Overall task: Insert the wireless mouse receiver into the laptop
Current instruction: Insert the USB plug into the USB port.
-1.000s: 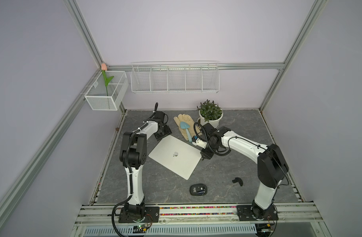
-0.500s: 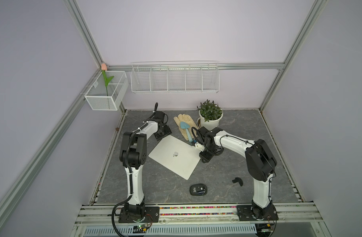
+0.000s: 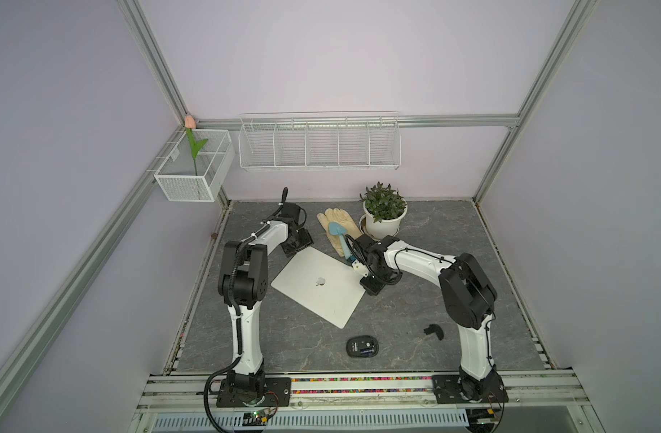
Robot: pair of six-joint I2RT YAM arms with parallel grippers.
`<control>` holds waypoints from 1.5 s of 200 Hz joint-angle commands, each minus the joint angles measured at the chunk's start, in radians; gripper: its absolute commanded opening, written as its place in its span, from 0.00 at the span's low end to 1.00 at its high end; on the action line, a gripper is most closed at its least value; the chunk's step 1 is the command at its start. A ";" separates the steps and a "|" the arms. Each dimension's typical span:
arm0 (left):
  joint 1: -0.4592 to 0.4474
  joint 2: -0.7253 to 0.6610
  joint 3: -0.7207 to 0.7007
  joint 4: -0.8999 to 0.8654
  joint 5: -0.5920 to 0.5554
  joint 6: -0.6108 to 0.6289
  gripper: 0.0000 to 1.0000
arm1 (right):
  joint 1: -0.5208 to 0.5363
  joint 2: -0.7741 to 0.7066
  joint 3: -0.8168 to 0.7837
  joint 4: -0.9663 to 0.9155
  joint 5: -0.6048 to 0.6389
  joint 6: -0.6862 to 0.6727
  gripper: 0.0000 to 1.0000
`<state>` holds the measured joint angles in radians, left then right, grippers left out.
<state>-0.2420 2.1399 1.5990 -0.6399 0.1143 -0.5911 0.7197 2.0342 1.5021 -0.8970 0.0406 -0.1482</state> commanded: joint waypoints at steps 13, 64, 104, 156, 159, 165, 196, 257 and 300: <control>0.000 0.006 -0.017 -0.024 0.029 -0.014 0.71 | 0.017 0.025 -0.015 0.027 0.035 0.021 0.37; 0.001 0.007 -0.017 -0.024 0.028 -0.017 0.71 | 0.027 0.034 -0.026 0.025 0.024 0.013 0.37; 0.001 0.007 -0.016 -0.023 0.027 -0.015 0.71 | 0.026 0.037 -0.043 0.030 0.037 0.009 0.35; 0.001 0.006 -0.018 -0.023 0.027 -0.015 0.71 | 0.029 0.057 -0.038 0.039 0.051 0.022 0.30; 0.002 0.006 -0.018 -0.023 0.027 -0.015 0.71 | 0.028 0.057 -0.040 0.040 0.051 0.022 0.29; 0.001 0.006 -0.018 -0.024 0.027 -0.015 0.71 | 0.028 0.057 -0.042 0.041 0.051 0.021 0.27; 0.001 0.006 -0.018 -0.023 0.029 -0.016 0.71 | 0.030 0.045 -0.065 0.063 0.046 0.013 0.22; 0.001 0.000 -0.025 -0.022 0.028 -0.017 0.71 | 0.031 -0.073 -0.238 0.244 0.025 -0.068 0.16; 0.001 0.006 -0.022 -0.020 0.033 -0.019 0.71 | 0.032 -0.132 -0.309 0.326 -0.007 -0.097 0.14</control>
<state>-0.2420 2.1399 1.5986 -0.6395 0.1158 -0.5941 0.7433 1.9057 1.2396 -0.6037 0.0776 -0.2073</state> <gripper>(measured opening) 0.707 0.169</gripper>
